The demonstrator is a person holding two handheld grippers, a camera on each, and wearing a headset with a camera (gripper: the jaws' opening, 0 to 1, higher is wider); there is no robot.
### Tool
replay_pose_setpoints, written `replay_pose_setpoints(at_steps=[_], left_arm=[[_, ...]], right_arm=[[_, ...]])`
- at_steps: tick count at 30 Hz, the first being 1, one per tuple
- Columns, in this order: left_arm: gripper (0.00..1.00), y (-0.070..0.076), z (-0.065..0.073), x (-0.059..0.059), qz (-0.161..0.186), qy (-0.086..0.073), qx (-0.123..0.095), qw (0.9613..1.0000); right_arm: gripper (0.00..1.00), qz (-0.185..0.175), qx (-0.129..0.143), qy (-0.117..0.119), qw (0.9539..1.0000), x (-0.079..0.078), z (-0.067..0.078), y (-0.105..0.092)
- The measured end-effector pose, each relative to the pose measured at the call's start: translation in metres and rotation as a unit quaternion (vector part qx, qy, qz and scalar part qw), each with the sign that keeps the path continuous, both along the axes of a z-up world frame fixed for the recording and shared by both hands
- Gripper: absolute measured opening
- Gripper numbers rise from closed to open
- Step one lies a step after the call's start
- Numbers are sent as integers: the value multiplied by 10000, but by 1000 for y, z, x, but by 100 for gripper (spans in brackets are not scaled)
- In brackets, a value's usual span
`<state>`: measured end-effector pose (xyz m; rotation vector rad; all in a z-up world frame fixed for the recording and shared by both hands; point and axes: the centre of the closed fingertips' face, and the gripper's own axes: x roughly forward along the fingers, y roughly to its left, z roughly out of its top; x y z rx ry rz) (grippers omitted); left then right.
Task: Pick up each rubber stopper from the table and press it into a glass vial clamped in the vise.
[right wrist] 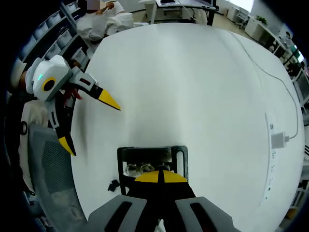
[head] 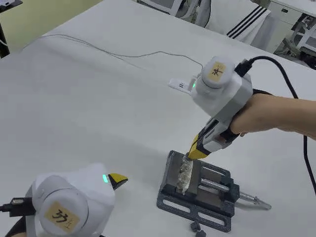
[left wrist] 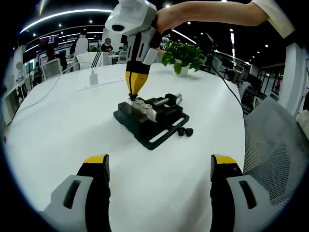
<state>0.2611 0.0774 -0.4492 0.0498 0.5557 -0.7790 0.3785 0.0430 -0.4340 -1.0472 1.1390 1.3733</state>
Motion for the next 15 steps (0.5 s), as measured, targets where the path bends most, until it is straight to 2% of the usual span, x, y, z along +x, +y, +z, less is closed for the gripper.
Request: replay_pose_setpoints(at_steps=[2, 4, 5, 6, 11, 15], left_arm=[[85, 0, 2, 1, 12, -23, -1, 10000], [85, 0, 5, 1, 7, -54, 12, 10000], [85, 0, 6, 1, 5, -68, 15, 10000], [85, 0, 8, 2, 6, -81, 6, 10000], [85, 1, 13, 1, -2, -121, 3, 9999], [85, 4, 18, 1, 15, -158, 21, 9999]], right_arm=[[0, 233, -140, -153, 9995, 0, 0, 0], [0, 158, -186, -180, 9995, -3, 0, 0], [0, 324, -192, -229, 9990, 0, 1, -1], [0, 166, -198, -208, 9995, 1, 1, -1], [0, 380, -283, -299, 9984, -1, 1, 0], [0, 234, -227, -223, 9992, 1, 1, 0]])
